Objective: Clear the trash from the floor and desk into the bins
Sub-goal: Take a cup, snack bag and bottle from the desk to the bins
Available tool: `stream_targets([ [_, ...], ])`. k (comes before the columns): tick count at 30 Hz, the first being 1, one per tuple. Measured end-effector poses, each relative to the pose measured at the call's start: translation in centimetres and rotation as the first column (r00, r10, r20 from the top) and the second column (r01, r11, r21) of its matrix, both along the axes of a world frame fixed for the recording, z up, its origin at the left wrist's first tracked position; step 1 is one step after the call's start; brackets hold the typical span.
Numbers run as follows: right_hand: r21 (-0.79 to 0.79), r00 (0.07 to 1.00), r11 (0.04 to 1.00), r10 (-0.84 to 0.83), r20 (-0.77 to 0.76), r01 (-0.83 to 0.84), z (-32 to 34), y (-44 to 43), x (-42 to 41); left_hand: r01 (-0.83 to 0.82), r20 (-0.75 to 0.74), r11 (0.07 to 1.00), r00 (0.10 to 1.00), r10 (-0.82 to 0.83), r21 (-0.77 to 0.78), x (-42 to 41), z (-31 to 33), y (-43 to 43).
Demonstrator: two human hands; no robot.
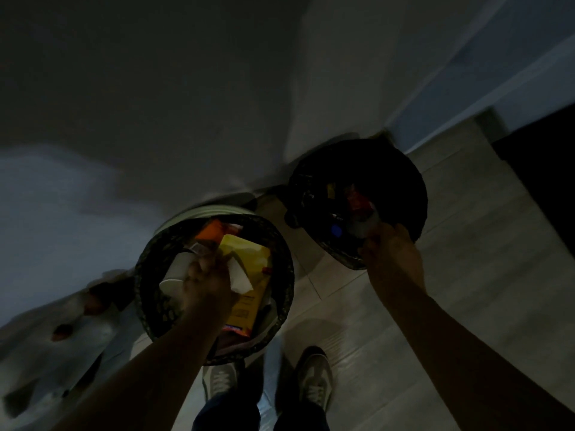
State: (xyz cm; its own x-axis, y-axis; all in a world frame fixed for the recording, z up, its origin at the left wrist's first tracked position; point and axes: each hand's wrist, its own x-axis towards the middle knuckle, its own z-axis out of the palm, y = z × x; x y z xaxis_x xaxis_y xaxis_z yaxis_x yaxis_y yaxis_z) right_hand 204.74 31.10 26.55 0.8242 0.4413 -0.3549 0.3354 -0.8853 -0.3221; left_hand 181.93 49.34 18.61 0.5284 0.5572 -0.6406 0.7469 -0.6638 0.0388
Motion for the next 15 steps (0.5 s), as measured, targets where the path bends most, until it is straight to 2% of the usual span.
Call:
stream_targets([
  [4,-0.112,0.991,0.992,-0.067,-0.113,0.054,-0.4,-0.2,-0.4,0.087,0.075,0.996,0.993,-0.09,0.037,0.6,1.7,0.2],
  [7,-0.074,0.994,0.997,-0.026,-0.107,0.019,0.8,0.0,-1.3,0.112,0.062,0.993,0.991,-0.115,0.04,1.2,4.0,0.2],
  [10,-0.075,0.992,0.997,-0.038,-0.12,0.03,3.5,0.0,-2.0,0.111,0.051,0.993,0.992,-0.113,0.03,2.4,7.2,0.1],
  [15,-0.171,0.988,0.982,0.062,-0.143,-0.086,9.4,-0.2,-3.3,0.132,0.05,0.991,0.99,-0.131,-0.015,3.2,12.8,0.2],
])
